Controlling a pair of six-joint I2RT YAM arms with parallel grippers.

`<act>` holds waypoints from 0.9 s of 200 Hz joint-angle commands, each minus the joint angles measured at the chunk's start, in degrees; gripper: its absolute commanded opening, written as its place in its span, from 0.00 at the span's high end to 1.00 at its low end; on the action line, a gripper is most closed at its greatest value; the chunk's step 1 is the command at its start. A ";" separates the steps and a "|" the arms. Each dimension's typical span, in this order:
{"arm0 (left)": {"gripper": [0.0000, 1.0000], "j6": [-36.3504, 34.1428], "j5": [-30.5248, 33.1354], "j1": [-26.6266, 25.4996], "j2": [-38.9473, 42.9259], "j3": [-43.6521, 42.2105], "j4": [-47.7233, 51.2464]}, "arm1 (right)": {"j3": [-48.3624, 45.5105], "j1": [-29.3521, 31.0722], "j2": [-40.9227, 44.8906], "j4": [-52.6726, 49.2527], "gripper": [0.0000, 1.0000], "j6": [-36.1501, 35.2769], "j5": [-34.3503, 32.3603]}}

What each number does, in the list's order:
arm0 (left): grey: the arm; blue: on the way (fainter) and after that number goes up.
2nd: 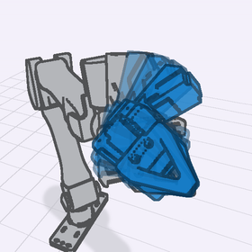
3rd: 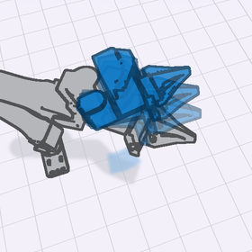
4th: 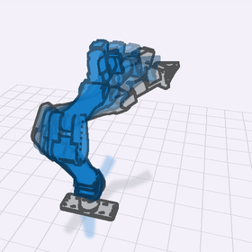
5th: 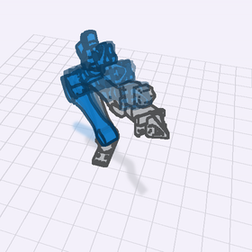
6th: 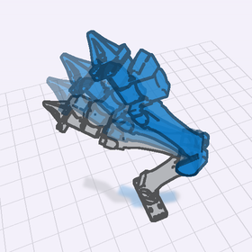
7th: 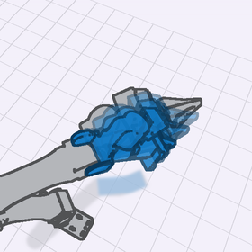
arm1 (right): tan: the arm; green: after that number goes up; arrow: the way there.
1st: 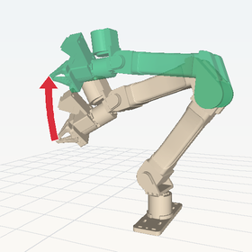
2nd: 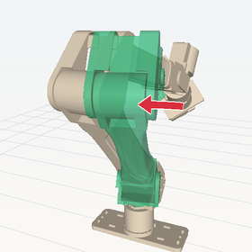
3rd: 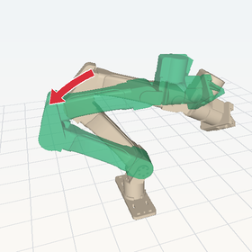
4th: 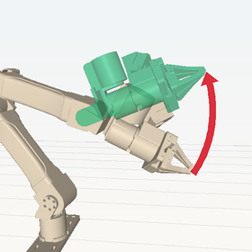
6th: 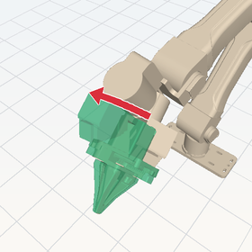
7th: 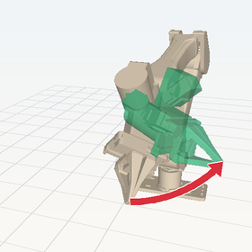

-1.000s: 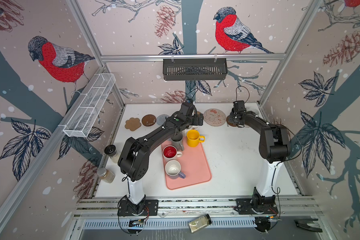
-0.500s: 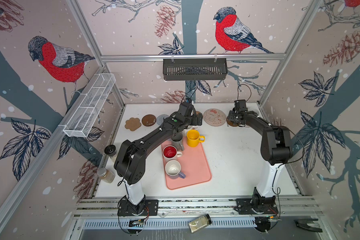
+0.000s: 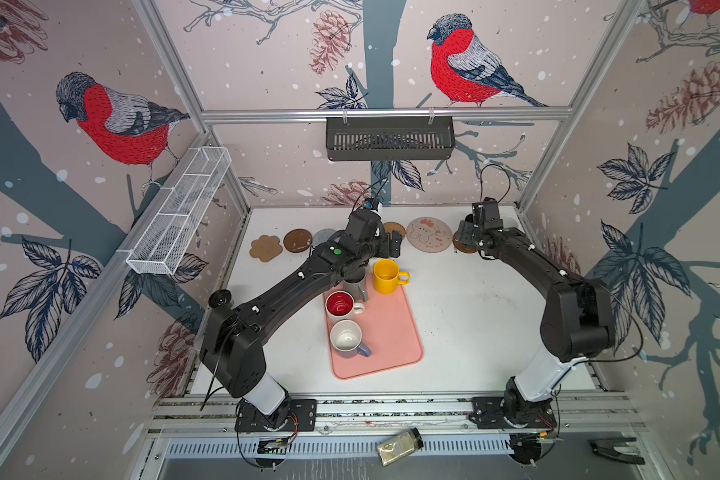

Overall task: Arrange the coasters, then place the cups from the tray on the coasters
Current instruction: 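Lower the black mug onto the dark brown coaster and open the right gripper, then move the right gripper toward the yellow mug while the left gripper draws back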

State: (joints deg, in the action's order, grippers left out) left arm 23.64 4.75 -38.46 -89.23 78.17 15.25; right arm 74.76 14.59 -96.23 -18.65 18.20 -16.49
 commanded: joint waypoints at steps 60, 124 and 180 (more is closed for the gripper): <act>0.03 3.98 2.79 -0.55 15.99 -16.85 1.72 | -15.56 13.74 15.05 10.48 0.15 -4.61 7.31; 0.03 9.37 1.39 -0.50 27.89 -33.35 -0.65 | -28.18 20.74 21.25 27.03 0.16 -13.73 17.49; 0.03 9.07 8.14 -0.48 37.04 -37.96 3.85 | -26.52 21.70 14.30 25.17 0.22 -17.23 27.96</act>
State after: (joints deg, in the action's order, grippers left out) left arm 32.60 9.10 -38.83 -54.96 41.50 17.23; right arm 47.11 35.62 -79.83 5.30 3.70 5.30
